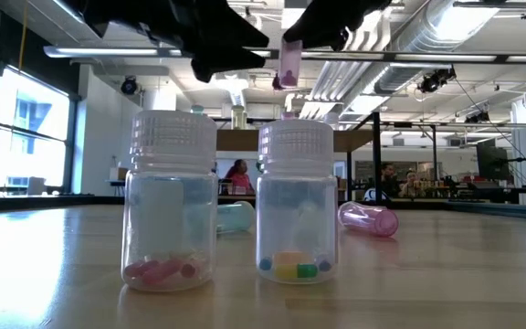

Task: Pick and place medicine bottles onto shelf by color
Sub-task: Put the bottom pink pill bottle on the shelf aligned with the other pink pill bottle

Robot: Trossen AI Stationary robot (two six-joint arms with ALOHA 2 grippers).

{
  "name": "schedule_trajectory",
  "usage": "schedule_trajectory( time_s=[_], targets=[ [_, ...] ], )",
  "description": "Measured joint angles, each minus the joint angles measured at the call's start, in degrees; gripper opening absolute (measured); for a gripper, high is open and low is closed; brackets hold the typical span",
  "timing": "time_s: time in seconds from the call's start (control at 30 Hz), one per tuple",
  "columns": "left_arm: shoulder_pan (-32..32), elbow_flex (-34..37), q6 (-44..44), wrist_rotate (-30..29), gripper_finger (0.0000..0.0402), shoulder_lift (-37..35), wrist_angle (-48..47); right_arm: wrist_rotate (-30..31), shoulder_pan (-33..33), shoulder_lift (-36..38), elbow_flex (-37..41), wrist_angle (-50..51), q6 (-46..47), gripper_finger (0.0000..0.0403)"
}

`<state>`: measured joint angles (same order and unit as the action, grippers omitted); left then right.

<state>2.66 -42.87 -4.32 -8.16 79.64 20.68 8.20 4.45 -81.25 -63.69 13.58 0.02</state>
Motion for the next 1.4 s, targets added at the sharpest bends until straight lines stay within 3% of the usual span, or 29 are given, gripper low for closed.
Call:
schedule_trajectory(
  time_s=[0.33,0.63,0.9,1.4],
  targets=[
    [0.0,0.8,2.0,0.0,0.0226,-4.5,-3.4,0.6,-6.2,0.0,-4.4,0.5,-1.5,0.0106],
    [0.0,11.3,-1.5,3.7,0.0225,-4.5,15.3,0.6,-16.6,0.0,-5.9,-1.6,-1.4,0.0106],
    [0.2,12.2,-1.0,3.6,0.0225,-4.5,17.6,0.5,-24.0,0.0,-4.8,-1.8,4.3,0.0106],
    [0.2,12.2,-1.0,3.6,0.0225,-4.5,18.2,0.3,-25.6,-7.7,-4.8,-1.8,5.5,0.0106]
  ],
)
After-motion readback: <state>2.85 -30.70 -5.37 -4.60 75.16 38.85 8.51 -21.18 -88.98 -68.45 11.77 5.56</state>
